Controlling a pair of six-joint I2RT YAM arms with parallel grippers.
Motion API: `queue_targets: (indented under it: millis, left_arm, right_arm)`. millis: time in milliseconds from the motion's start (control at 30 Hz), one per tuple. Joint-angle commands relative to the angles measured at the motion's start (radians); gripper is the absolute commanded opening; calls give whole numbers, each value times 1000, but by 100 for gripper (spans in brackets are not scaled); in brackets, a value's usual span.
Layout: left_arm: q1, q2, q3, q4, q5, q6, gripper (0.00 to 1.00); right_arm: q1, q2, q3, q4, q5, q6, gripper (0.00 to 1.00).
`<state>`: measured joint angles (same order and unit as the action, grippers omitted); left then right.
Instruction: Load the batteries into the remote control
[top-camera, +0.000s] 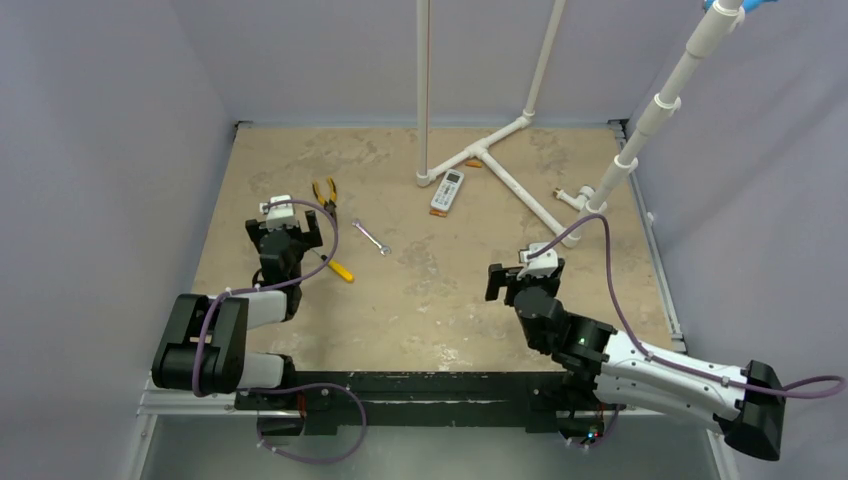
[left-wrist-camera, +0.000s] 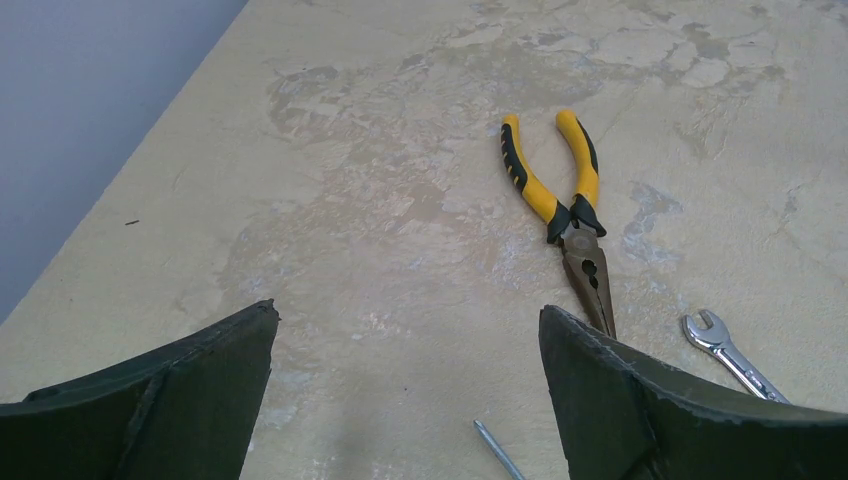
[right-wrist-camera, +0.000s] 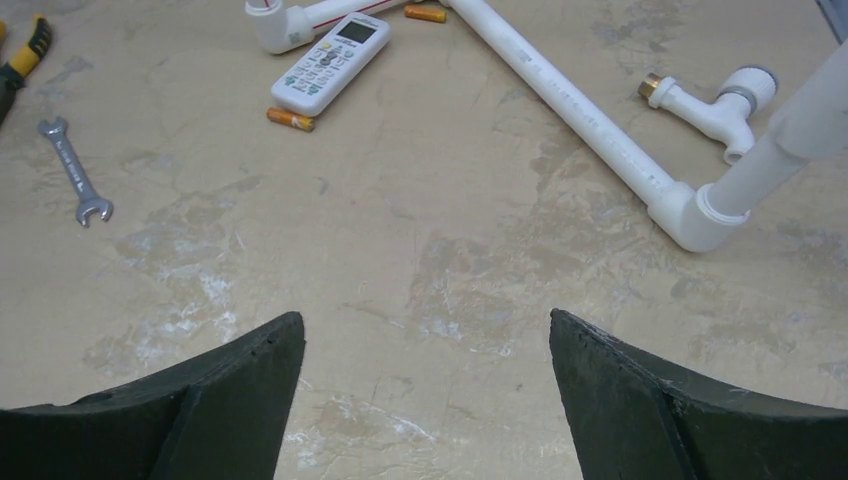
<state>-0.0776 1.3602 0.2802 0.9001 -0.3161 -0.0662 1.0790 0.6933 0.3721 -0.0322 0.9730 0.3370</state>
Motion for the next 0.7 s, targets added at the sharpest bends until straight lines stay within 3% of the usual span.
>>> queue_targets:
  millis: [0,167,400,467,533,600,667]
  left_arm:
    - [8,-3,26,40,19,8,100]
    - [9,-4,27,41,18,8,100]
    - [1,-30,16,57,56,49,100]
    - [-40,-130,60,-117,77,110,100]
    - [-112,-223,166,-374,-24,99,100]
    - [-165,-277,281,-620,-158,-62,100]
    - [-175,-318,411,-900,-162,-257,100]
  right_arm:
    - [-4,-16,110,-103,-135,70,94]
    - [-4,20,244,-259,-159,72,99]
    - [-5,76,255,-217,-145,46,99]
    - [-10,126,278,-219,-157,38,98]
    - [-23,196,332,-249,-185,48,96]
    - [-36,261,386,-247,-215,63,94]
    - [-57,335,434,-219,-237,68,94]
